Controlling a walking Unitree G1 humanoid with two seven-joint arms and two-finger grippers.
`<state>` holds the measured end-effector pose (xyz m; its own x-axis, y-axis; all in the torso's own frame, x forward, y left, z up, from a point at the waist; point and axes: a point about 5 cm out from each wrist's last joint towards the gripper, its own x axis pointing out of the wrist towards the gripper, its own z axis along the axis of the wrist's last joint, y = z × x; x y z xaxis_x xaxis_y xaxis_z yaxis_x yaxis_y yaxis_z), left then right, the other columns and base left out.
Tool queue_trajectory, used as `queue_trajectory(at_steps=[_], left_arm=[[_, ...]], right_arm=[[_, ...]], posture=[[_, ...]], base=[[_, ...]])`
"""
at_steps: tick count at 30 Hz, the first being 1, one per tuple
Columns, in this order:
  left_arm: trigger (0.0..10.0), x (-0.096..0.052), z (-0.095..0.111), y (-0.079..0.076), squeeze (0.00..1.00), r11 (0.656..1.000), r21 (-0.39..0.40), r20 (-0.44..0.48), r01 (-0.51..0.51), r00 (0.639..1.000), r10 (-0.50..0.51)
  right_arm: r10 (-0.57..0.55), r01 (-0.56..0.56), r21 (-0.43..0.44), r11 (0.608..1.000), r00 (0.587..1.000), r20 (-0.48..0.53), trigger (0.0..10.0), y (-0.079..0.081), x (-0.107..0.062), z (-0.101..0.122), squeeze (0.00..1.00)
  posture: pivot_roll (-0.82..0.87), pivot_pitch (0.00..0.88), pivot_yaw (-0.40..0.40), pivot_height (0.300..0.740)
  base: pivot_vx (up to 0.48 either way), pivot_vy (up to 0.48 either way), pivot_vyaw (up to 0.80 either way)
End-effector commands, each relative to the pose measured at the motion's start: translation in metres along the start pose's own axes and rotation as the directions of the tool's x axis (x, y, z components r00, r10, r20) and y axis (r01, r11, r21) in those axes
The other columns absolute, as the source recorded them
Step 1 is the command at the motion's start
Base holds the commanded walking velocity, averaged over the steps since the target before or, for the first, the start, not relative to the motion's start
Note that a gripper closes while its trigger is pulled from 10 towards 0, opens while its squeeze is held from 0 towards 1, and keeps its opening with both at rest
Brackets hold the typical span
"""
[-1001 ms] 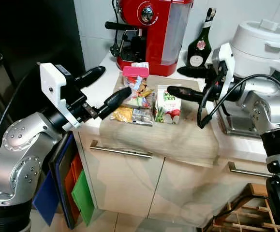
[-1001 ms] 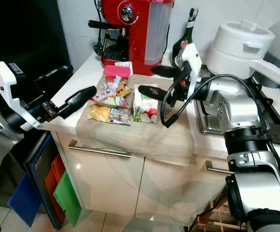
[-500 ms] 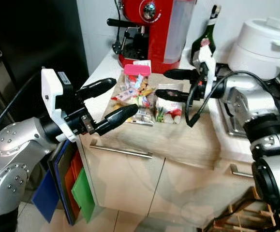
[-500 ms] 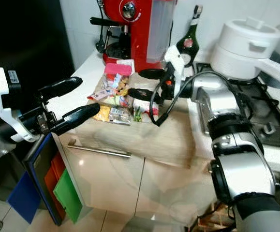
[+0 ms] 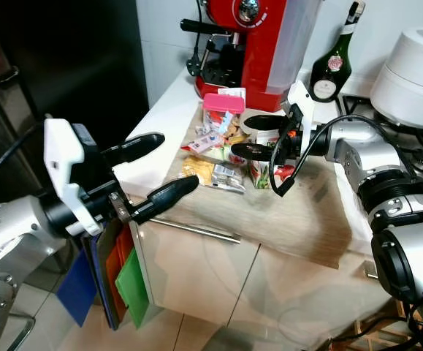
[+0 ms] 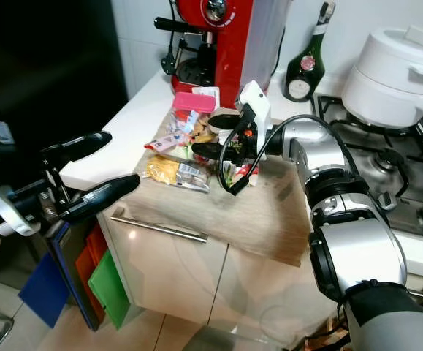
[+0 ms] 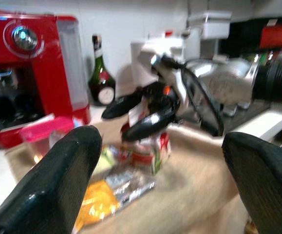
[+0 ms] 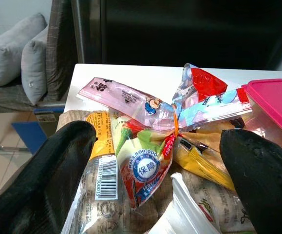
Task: Restocking fridge
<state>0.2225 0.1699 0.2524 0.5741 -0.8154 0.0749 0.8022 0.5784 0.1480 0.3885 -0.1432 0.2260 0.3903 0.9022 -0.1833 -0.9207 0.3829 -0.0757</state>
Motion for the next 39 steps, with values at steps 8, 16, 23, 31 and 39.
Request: queue_trajectory(at_steps=[8,16,23,31,39], left_arm=[[10.0,0.0,-0.013,-0.002,0.0,1.0,-0.017,-0.074,-0.013,0.997,0.011],[10.0,0.0,-0.016,0.0,0.0,1.0,0.0,-0.097,-0.004,0.995,0.004],[10.0,0.0,-0.017,0.0,0.0,1.0,0.01,-0.107,0.003,0.994,-0.002],[10.0,0.001,-0.016,-0.002,0.0,1.0,0.012,-0.092,0.005,0.996,-0.004],[10.0,0.005,-0.02,-0.002,0.0,1.0,-0.005,-0.09,0.026,0.996,-0.026]], right_arm=[[-0.057,0.057,0.008,0.998,0.998,-0.008,0.0,-0.006,-0.004,0.002,0.0],[-0.088,0.088,0.0,0.996,0.996,-0.034,0.0,-0.008,-0.009,-0.004,0.0],[-0.184,0.184,-0.02,0.983,0.983,0.008,0.0,-0.014,-0.01,0.001,0.0],[-0.381,0.396,-0.015,0.918,0.893,0.24,10.0,-0.026,-0.015,0.043,0.0],[-0.516,0.487,0.172,0.856,0.786,0.342,10.0,-0.034,-0.03,0.038,0.13]], posture=[[0.18,0.0,-0.042,0.74],[0.16,0.0,-0.027,0.74],[0.16,0.0,-0.022,0.74],[0.15,0.0,-0.027,0.74],[0.13,0.0,-0.01,0.74]], base=[[0.0,0.0,0.0],[0.0,0.0,0.0],[0.0,0.0,0.0],[0.0,0.0,0.0],[0.0,0.0,0.0]])
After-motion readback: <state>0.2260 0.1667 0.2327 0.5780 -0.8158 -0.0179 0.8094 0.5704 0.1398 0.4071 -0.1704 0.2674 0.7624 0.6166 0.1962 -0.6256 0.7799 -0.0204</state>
